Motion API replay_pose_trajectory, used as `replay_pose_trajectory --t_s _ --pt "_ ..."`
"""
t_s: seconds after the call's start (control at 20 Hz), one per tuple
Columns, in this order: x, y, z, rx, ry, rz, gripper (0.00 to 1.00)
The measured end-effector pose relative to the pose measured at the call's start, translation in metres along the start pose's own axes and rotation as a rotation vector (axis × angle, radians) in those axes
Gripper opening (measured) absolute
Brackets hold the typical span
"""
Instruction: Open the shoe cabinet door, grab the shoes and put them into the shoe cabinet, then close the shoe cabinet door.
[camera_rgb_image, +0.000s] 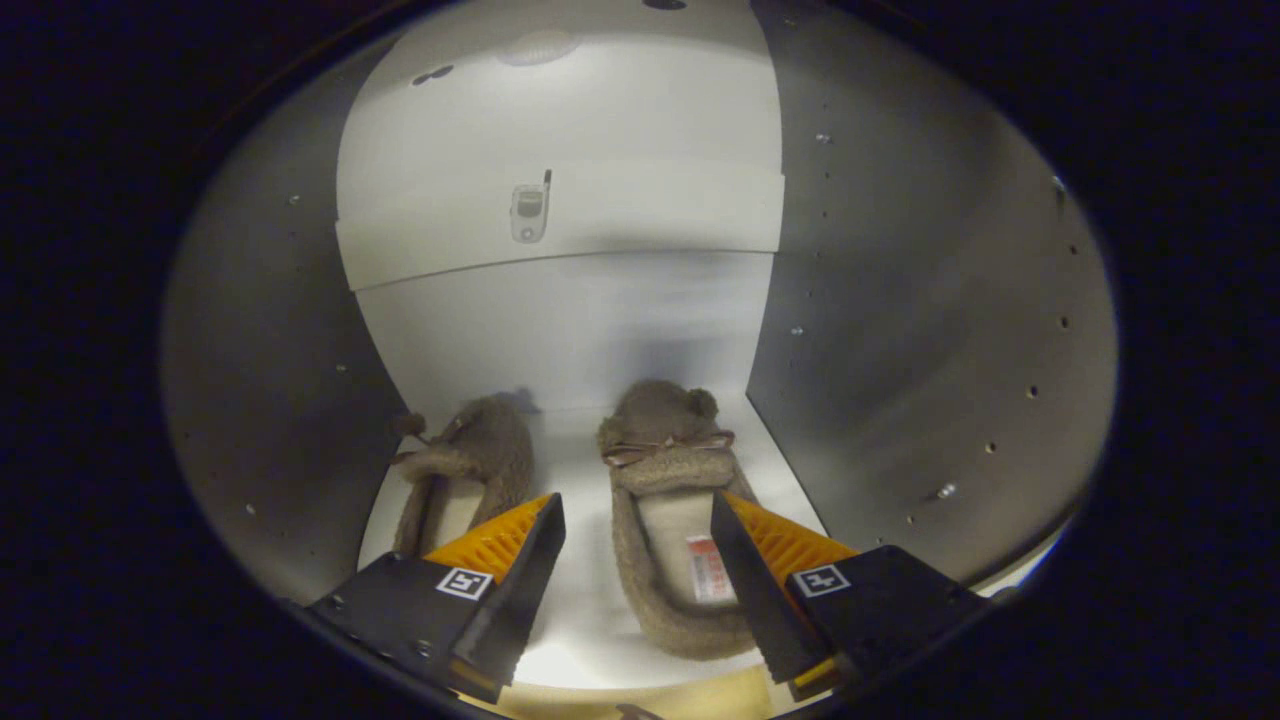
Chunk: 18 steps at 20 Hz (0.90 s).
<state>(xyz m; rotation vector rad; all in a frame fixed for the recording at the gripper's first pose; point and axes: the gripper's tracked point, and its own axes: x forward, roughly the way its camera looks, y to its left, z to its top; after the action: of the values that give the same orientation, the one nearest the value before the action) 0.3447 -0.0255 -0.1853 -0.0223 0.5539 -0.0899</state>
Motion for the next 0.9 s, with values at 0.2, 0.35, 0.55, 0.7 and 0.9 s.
replay_pose_trajectory --t_s 0.2,0.35,0.55,0.7,0.9 --pt "-0.050 -0.001 0.003 0.012 -0.062 0.027 0.93" --pt "-0.104 0.000 0.004 -0.001 -0.133 0.057 0.94" --pt "-0.190 0.003 -0.006 -0.017 -0.232 0.120 0.94" --pt "-0.256 0.005 -0.019 -0.018 -0.298 0.167 0.94" --pt "-0.341 0.003 -0.044 -0.008 -0.348 0.189 0.95"
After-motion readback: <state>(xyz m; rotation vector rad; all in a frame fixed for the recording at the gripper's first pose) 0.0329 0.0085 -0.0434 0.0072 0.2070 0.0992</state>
